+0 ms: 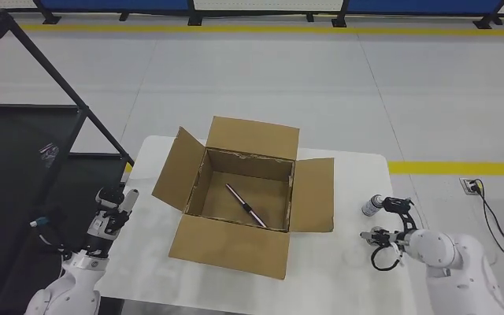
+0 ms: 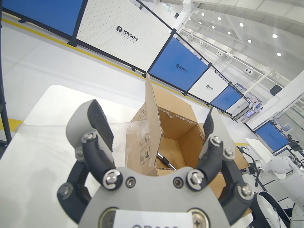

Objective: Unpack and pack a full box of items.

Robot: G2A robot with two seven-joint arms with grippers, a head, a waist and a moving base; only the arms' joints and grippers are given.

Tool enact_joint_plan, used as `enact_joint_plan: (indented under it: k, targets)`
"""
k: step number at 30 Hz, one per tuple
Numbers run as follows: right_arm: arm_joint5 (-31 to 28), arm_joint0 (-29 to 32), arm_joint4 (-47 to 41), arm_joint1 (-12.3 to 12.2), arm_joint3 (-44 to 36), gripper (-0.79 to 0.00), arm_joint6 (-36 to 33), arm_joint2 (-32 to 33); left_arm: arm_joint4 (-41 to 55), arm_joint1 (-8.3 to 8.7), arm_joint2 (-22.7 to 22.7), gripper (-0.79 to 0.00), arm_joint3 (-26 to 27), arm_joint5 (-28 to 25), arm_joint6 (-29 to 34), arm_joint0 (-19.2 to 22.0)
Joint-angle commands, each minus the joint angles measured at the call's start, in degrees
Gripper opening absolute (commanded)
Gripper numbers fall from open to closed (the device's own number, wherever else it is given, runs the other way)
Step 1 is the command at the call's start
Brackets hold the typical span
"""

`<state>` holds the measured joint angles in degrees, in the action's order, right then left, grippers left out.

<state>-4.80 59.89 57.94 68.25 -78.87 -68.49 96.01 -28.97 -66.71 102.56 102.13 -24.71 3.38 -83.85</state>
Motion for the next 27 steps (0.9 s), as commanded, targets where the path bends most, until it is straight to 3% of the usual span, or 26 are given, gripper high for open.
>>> enact_joint_plan:
  k: [1,9,18,23,27]
  targets:
    - [0.2,-0.4,-0.1,-0.1,0.7,-0.785,0.3,-0.3,0.0,-0.01,0.0,0.000,0.1,0.1,0.0,0.0]
    - [2.5,1.6,0.2,-0.6,-4.7,-0.785,2.6,0.5,-0.1,-0.01,-0.5,0.000,-0.4,-0.1,0.1,0.4]
    - [8.9,4.9,6.1,-0.7,-31.7,-0.785,4.9,-2.7,0.2,0.02,-0.7,0.000,-0.7,-0.4,0.2,0.9]
    - [8.5,-0.3,10.0,-0.3,-39.5,-0.785,6.4,-11.5,1.2,0.00,0.2,0.000,-0.8,-0.6,-0.9,0.3]
    - [6.5,-9.2,9.0,0.8,-35.6,-0.785,7.9,-21.4,2.6,-0.02,1.7,0.000,-0.9,-0.6,-2.2,-0.7]
